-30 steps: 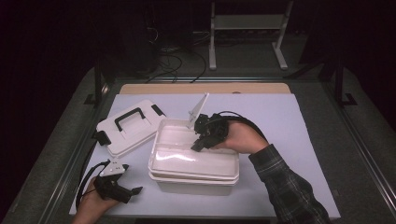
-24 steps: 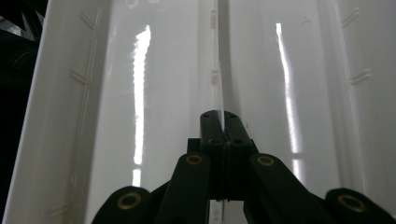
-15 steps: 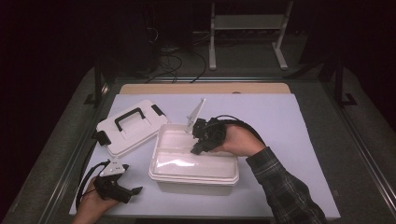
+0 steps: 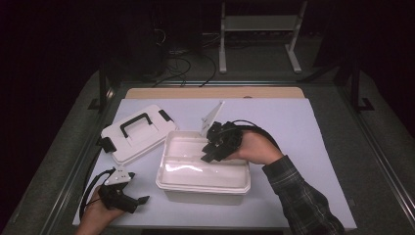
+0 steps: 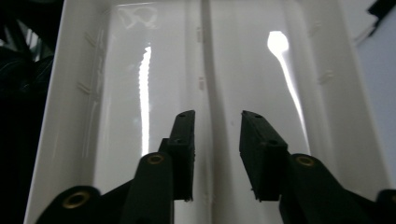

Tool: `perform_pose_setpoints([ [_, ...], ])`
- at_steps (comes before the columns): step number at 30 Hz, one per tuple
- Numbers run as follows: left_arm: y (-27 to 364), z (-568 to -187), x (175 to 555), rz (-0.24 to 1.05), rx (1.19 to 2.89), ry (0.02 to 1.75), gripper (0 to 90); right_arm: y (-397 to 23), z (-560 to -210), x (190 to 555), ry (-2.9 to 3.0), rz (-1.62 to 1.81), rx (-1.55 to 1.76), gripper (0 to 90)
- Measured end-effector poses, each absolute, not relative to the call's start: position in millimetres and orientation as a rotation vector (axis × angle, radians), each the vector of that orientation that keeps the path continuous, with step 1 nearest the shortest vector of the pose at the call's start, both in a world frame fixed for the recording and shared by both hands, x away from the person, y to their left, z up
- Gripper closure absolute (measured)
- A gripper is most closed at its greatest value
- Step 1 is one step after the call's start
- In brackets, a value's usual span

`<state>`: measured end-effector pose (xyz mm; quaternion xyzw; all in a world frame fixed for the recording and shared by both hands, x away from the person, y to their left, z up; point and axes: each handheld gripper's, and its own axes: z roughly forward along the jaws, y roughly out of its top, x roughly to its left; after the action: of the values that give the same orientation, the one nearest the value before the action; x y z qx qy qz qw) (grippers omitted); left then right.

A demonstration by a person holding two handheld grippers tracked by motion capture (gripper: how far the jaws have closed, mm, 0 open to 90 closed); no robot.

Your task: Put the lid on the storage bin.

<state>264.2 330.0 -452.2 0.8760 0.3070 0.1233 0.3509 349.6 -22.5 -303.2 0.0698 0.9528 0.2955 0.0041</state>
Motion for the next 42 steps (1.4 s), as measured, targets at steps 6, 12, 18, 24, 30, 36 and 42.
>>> perform_pose_setpoints([
  [6, 330, -452, 264, 0.319, 2.268, 0.795, 0.0, -49, -291, 349, 2.879, 0.941, 0.337, 44.4],
  [12, 330, -452, 264, 0.319, 2.268, 0.795, 0.0, -81, -288, 347, 2.803, 0.994, 0.470, 34.7],
  [18, 330, -452, 264, 0.319, 2.268, 0.796, 0.0, -118, -298, 342, 2.725, 1.008, 0.607, 29.4],
  [24, 330, -452, 264, 0.318, 2.267, 0.797, 0.0, -158, -311, 336, 2.649, 1.014, 0.748, 26.2],
  [30, 330, -452, 265, 0.315, 2.271, 0.796, 0.0, -187, -336, 328, 2.578, 0.982, 0.894, 18.8],
  [36, 330, -452, 265, 0.313, 2.267, 0.799, 0.0, -206, -364, 322, 2.530, 0.964, 1.001, 13.7],
  [42, 330, -452, 265, 0.304, 2.260, 0.812, 0.0, -218, -395, 315, 2.484, 0.966, 1.109, 12.7],
])
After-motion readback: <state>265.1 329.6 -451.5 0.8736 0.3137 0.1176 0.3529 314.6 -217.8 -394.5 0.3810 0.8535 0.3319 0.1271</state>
